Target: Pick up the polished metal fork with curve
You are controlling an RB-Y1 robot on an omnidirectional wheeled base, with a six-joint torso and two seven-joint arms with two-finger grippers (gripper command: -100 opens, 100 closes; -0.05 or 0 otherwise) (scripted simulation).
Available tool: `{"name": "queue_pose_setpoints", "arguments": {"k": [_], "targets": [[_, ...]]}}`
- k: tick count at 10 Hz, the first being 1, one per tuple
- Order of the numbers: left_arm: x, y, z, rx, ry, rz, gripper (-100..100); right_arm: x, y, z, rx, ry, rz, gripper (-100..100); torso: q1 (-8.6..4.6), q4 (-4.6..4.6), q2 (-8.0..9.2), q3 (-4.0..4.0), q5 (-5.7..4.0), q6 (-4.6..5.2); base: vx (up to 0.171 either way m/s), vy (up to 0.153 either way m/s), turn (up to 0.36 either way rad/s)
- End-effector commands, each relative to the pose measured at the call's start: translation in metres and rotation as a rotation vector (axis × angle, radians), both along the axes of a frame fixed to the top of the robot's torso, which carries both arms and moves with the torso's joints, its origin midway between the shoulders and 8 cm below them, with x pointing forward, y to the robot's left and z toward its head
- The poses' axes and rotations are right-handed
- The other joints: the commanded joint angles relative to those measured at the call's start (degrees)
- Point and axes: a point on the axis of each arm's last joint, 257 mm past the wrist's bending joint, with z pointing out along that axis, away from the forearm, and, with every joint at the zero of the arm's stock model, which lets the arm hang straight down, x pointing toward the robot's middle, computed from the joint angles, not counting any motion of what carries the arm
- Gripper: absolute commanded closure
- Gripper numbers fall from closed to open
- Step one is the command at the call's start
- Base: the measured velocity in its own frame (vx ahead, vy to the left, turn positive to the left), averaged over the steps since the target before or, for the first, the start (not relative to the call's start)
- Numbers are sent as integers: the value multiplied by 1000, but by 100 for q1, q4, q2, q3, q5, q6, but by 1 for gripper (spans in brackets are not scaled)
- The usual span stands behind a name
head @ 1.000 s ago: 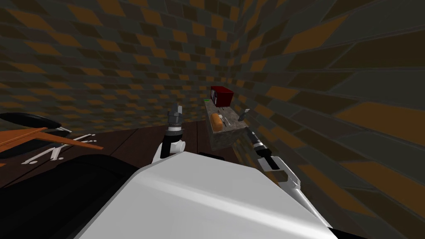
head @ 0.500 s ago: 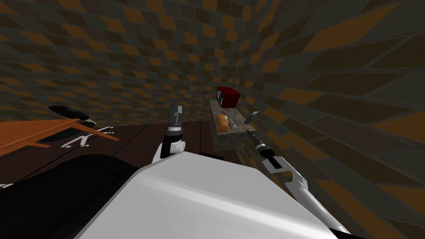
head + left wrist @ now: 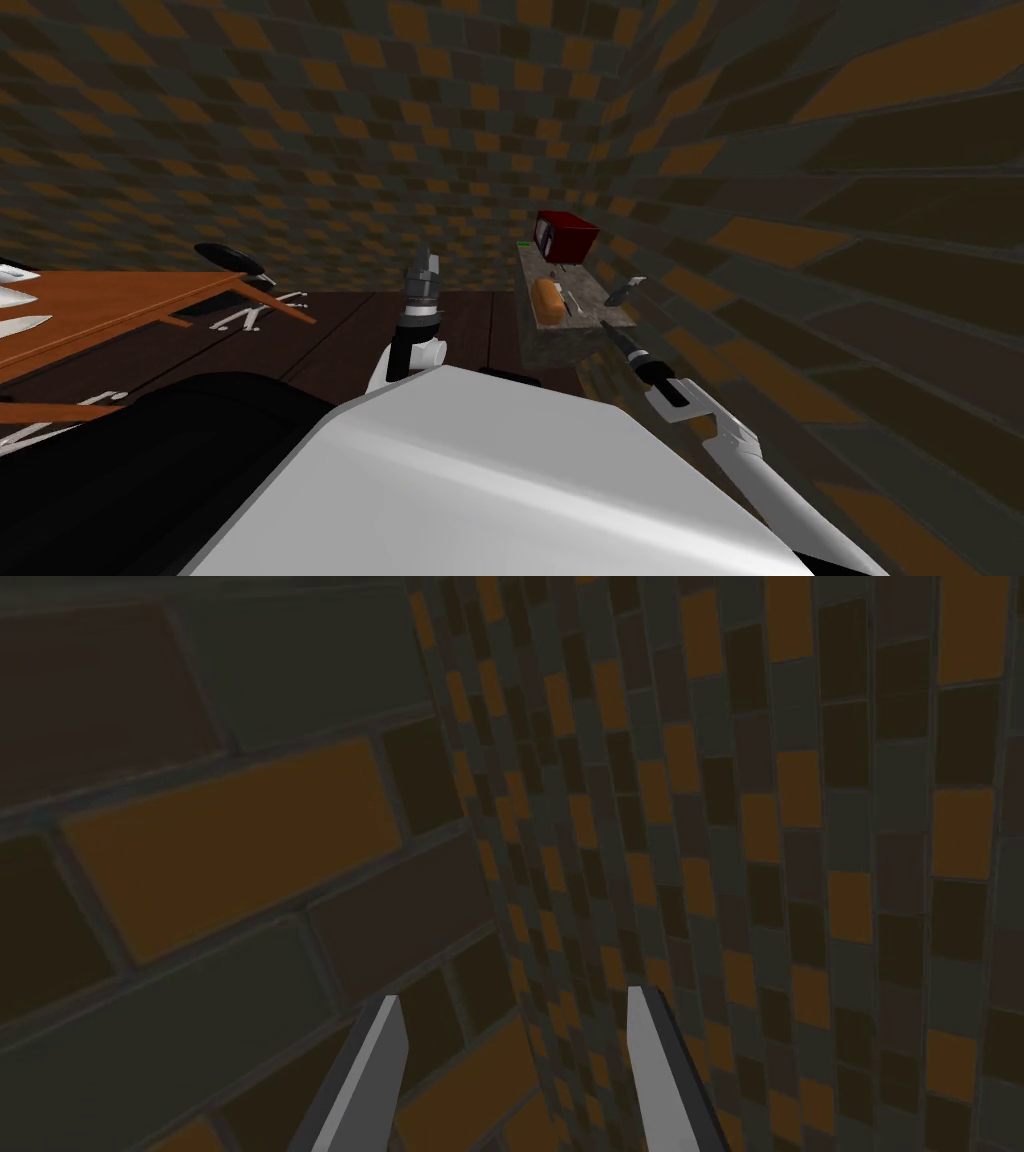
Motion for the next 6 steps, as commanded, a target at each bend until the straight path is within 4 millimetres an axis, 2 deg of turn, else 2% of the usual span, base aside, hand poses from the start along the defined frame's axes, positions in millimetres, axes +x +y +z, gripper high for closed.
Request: {"name": "queue_pose_setpoints", "arguments": {"k": [1,2,3,4,6], "targets": [[0,0,0,0,0,0,0,-3,-29,-15,-85,56,-34,-100,0,0,0,0,0,0,29,82,406],[0,0,0,0,0,0,0,-8,-55,-25,-142,97,-63,-100,2,-1,-4,-2,0,-4,37,96,364],[0,0,0,0,0,0,0,-8,-55,-25,-142,97,-63,-100,9,-1,-5,-3,1,0,27,74,77],[0,0,0,0,0,0,0,-13,-77,-32,-195,132,-88,-100,2,0,1,0,1,7,16,77,212],[0,0,0,0,0,0,0,-24,-118,-43,-291,196,-134,-100,3,0,-1,-1,1,-2,41,85,343]]}}
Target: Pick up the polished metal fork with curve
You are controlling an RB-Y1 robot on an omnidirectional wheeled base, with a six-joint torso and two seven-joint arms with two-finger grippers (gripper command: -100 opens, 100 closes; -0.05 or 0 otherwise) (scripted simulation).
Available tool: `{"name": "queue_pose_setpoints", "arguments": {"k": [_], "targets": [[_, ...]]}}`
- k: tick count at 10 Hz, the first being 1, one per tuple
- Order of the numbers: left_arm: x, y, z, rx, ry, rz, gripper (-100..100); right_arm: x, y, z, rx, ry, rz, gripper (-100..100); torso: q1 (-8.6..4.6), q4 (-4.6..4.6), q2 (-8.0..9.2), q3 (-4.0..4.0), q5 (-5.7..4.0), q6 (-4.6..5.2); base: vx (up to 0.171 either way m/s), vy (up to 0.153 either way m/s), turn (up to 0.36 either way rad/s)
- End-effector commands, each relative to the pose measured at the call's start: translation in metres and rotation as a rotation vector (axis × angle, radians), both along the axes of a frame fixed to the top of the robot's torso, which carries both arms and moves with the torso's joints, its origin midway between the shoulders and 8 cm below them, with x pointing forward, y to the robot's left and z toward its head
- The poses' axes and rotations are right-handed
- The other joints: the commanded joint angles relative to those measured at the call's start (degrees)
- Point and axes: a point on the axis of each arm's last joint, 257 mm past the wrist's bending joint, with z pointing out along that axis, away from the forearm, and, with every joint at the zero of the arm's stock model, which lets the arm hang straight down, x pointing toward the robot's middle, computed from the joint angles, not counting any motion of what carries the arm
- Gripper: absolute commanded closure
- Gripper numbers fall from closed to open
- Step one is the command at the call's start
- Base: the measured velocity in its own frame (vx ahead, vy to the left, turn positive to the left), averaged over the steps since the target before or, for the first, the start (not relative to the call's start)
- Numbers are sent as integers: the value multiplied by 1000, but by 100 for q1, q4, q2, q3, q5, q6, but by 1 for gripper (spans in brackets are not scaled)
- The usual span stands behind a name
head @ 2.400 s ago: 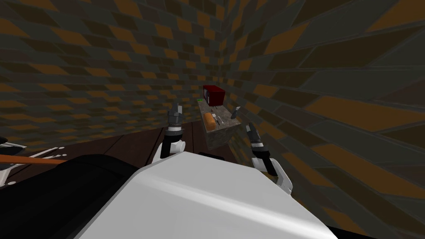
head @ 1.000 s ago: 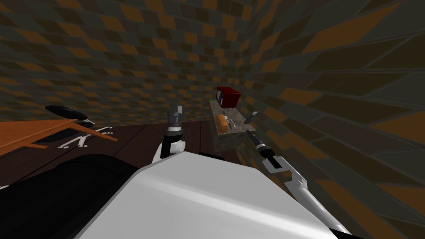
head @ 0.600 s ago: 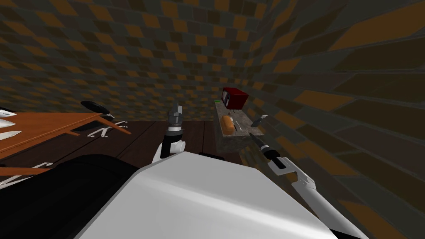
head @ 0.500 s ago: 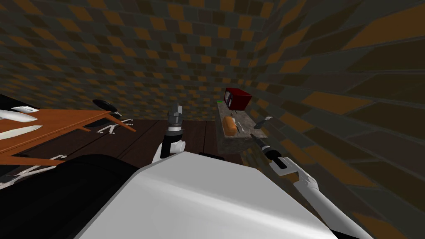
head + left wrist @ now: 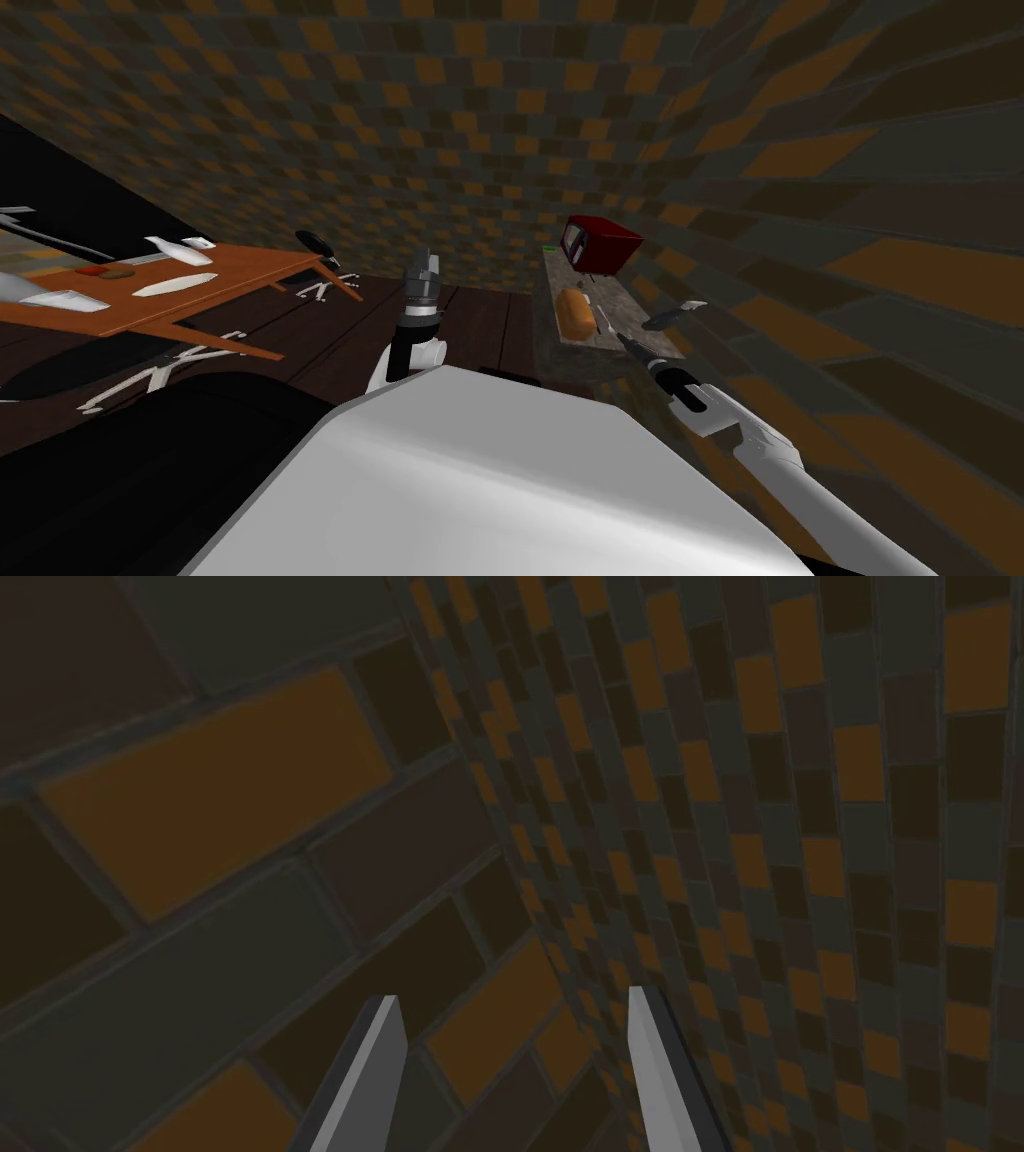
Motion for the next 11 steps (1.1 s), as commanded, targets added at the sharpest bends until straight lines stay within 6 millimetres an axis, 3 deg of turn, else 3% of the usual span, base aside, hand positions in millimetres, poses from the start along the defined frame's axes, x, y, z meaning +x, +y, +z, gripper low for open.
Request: {"name": "queue_pose_setpoints", "arguments": {"k": [1,6,7,8,10,11], "targets": [[0,0,0,0,0,0,0,-1,-15,-2,-32,20,-19,-100,0,0,0,0,0,0,49,59,64],[0,0,0,0,0,0,0,-44,-100,-25,-223,173,-120,-100,-9,1,4,2,-2,-2,39,67,279],[0,0,0,0,0,0,0,-44,-100,-25,-223,173,-120,-100,-1,0,2,1,-1,-3,44,55,86],[0,0,0,0,0,0,0,-59,-113,-35,-250,212,-137,-100,-8,1,6,3,-3,7,42,46,106],[0,0,0,0,0,0,0,-57,-110,-32,-246,206,-135,-100,-18,3,14,7,-5,4,17,20,49],[0,0,0,0,0,0,0,-57,-111,-33,-247,207,-136,0,-25,4,21,12,-6,7,0,0,0]]}}
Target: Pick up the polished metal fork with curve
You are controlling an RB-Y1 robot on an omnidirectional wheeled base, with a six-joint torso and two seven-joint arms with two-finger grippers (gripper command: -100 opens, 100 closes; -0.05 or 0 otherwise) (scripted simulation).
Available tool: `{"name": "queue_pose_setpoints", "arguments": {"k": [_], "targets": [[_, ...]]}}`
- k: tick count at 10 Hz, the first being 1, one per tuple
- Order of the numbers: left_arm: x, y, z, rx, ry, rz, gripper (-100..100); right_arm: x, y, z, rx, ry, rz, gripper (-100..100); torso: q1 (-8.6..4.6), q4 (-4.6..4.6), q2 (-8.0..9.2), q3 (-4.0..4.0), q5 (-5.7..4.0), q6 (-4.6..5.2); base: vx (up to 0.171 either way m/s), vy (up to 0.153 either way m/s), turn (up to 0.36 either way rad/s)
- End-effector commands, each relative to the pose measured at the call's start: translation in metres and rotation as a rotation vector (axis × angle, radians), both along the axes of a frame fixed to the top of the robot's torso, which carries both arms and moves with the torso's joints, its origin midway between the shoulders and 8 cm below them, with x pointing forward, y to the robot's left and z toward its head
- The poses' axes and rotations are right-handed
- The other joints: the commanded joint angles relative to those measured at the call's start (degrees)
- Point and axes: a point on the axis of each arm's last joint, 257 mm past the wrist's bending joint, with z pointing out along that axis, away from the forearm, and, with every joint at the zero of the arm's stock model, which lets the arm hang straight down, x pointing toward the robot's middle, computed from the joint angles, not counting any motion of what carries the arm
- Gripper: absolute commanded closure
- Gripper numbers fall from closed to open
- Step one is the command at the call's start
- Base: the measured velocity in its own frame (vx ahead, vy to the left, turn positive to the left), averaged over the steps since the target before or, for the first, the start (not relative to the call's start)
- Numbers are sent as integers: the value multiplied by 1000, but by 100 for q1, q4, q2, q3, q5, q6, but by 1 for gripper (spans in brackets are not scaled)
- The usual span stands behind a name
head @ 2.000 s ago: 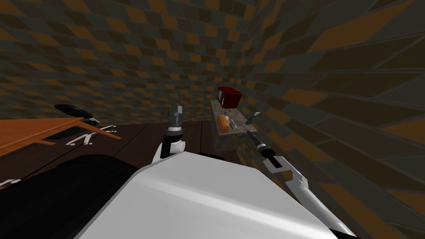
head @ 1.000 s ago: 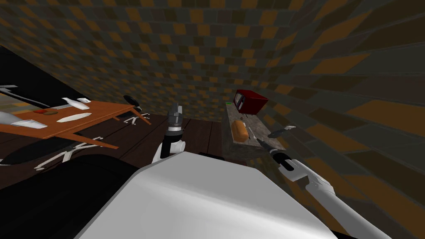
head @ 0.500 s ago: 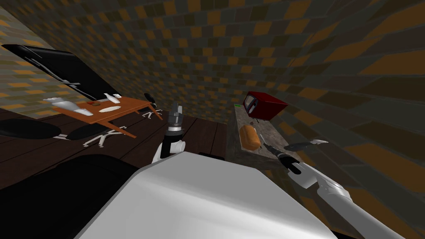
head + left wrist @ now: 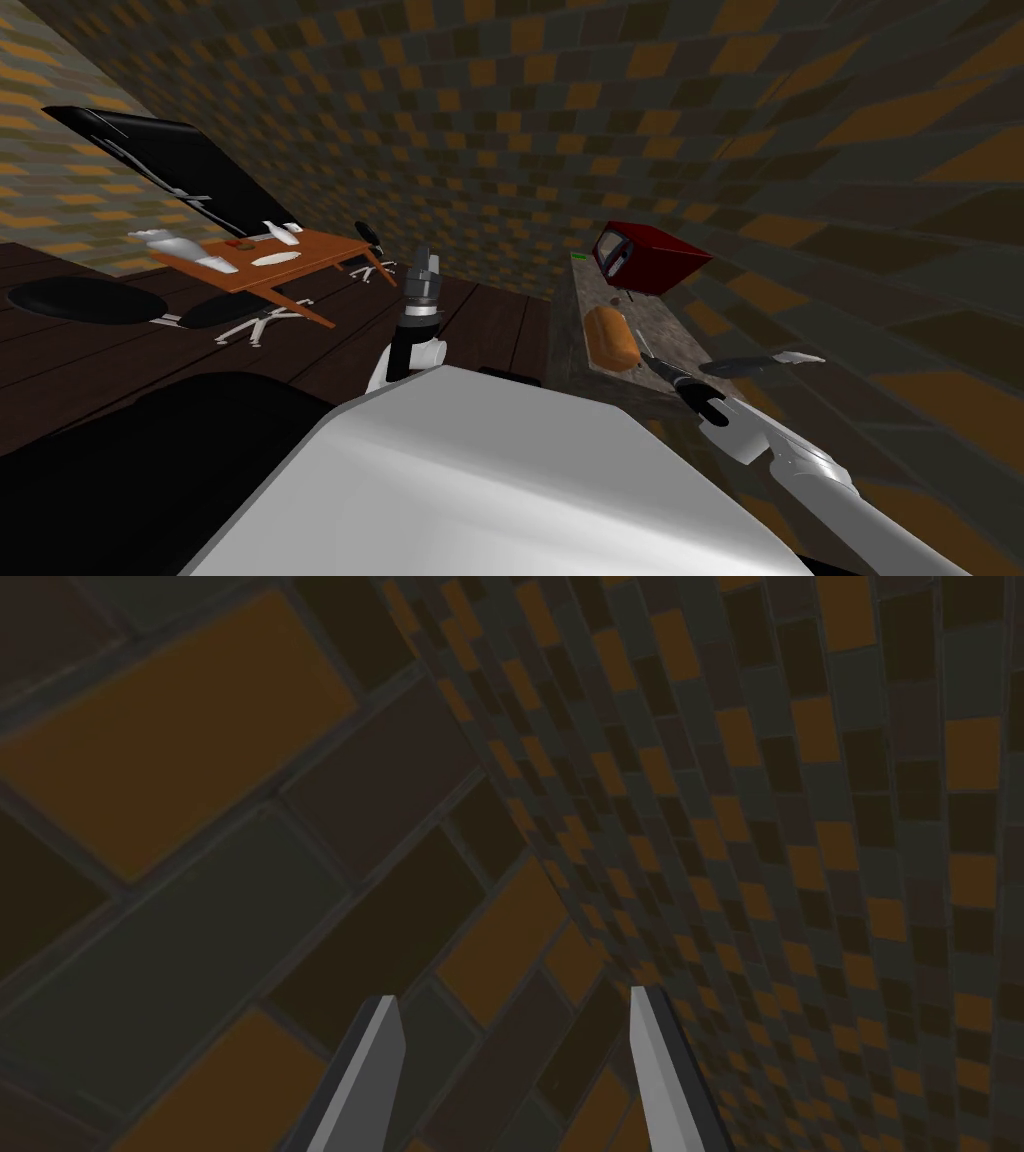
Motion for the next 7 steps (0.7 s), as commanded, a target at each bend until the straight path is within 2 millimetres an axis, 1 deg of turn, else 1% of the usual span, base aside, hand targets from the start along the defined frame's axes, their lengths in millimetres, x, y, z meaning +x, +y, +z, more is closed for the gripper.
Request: {"name": "queue_pose_setpoints", "arguments": {"k": [1,2,4,6,7], "targets": [[0,0,0,0,0,0,0,-3,-9,-3,0,0,-30,-100,0,0,0,0,0,0,-33,-16,206],[0,0,0,0,0,0,0,-7,-17,-6,0,1,-60,-100,-7,2,9,5,-1,-6,-86,-36,303],[0,0,0,0,0,0,0,-12,-30,-11,1,2,-105,-100,-23,5,29,15,-11,-10,-106,-49,244],[0,0,0,0,0,0,0,-19,-41,-15,2,4,-149,-100,-26,4,22,12,-12,-9,-80,-40,226],[0,0,0,0,0,0,0,-16,-36,-13,2,3,-131,-100,-22,3,20,11,-13,-11,-37,-14,48]]}}
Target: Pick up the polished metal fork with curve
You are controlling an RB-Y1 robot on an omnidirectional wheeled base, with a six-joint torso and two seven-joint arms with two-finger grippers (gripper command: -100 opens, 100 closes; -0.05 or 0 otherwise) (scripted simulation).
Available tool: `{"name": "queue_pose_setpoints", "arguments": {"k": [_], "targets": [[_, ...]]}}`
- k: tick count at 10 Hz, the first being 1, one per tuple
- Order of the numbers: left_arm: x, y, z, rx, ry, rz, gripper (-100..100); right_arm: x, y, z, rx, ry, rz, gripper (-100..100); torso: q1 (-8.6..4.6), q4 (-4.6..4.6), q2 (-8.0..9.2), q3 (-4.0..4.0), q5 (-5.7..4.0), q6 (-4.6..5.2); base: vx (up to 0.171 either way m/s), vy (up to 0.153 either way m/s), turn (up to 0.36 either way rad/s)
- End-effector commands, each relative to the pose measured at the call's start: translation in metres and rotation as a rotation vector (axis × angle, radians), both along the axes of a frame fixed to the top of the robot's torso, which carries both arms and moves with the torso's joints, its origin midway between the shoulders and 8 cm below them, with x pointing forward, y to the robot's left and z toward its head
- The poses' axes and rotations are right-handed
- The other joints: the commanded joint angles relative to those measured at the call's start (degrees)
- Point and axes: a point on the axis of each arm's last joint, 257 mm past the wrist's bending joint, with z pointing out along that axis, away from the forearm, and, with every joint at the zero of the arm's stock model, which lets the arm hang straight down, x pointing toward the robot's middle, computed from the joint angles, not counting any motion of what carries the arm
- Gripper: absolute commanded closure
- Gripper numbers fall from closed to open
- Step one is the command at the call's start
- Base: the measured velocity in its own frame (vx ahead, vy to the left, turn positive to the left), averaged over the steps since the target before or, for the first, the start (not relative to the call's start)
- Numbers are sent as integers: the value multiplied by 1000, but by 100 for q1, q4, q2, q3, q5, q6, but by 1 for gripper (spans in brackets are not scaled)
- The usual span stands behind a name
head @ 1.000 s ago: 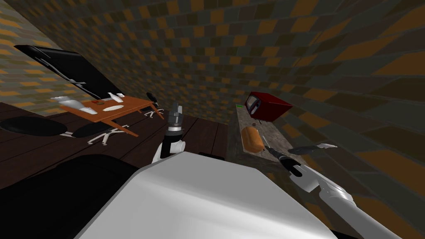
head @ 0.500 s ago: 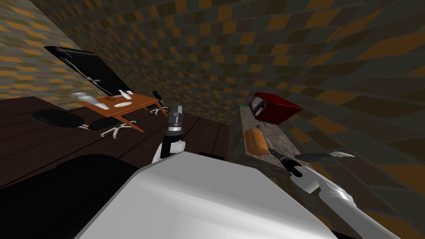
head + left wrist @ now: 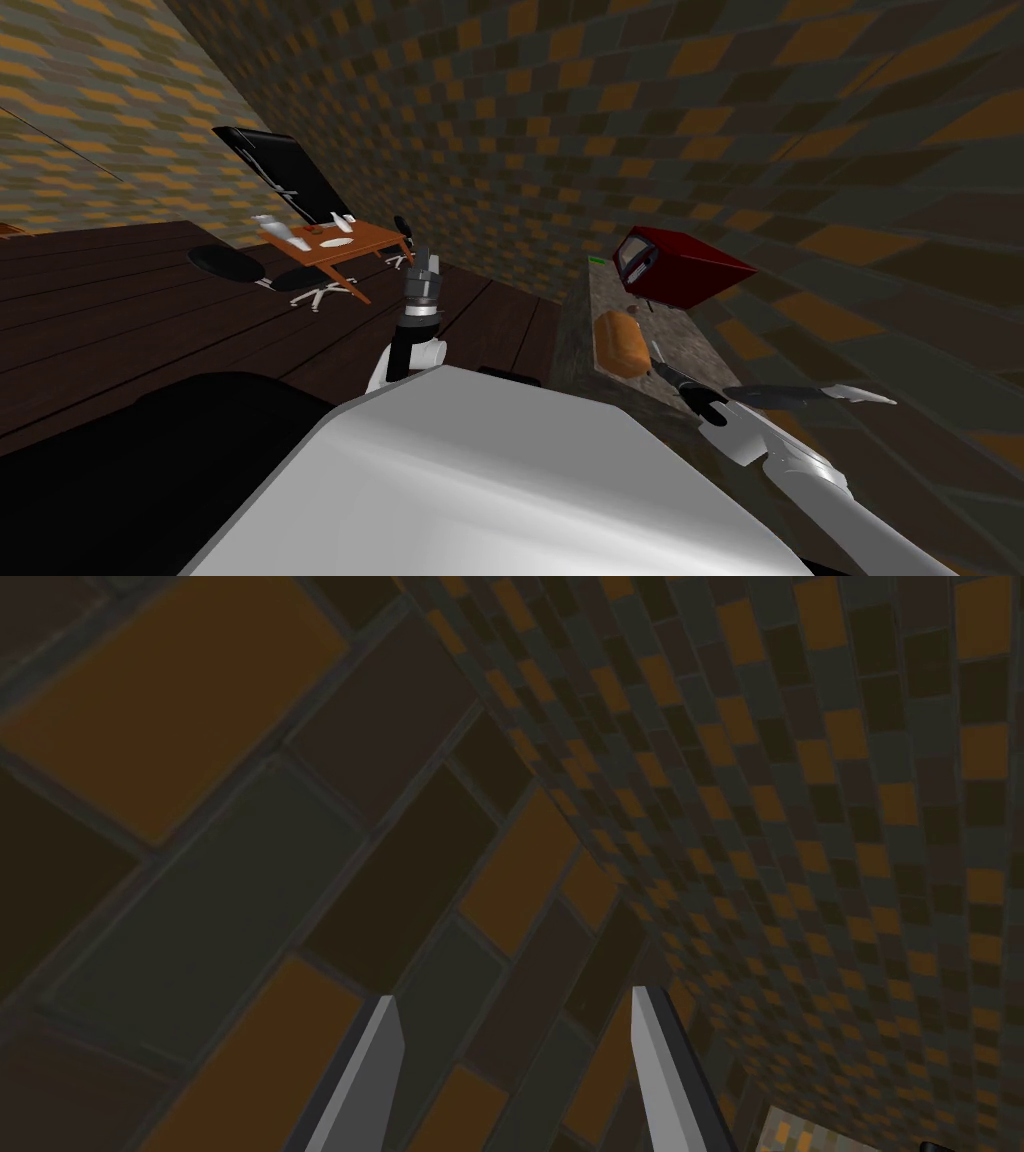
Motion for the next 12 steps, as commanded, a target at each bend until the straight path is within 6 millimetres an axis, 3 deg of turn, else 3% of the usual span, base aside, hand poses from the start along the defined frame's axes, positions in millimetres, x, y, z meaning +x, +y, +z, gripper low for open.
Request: {"name": "queue_pose_setpoints", "arguments": {"k": [1,5,6,7,12], "targets": [[0,0,0,0,0,0,0,0,0,0,0,0,0,100,0,0,0,0,0,0,-7,-2,-10],[0,0,0,0,0,0,0,0,0,1,-2,0,2,100,-2,-8,-26,-17,-6,-2,0,0,0],[0,0,0,0,0,0,0,0,0,1,-2,0,2,0,-3,-8,-27,-17,-6,-2,0,0,0],[0,0,0,0,0,0,0,2,3,1,0,0,15,100,-3,-8,-28,-18,-7,-2,41,17,-185],[0,0,0,0,0,0,0,16,37,13,-2,-3,135,100,12,-14,-54,-33,-5,0,89,36,-249]]}}
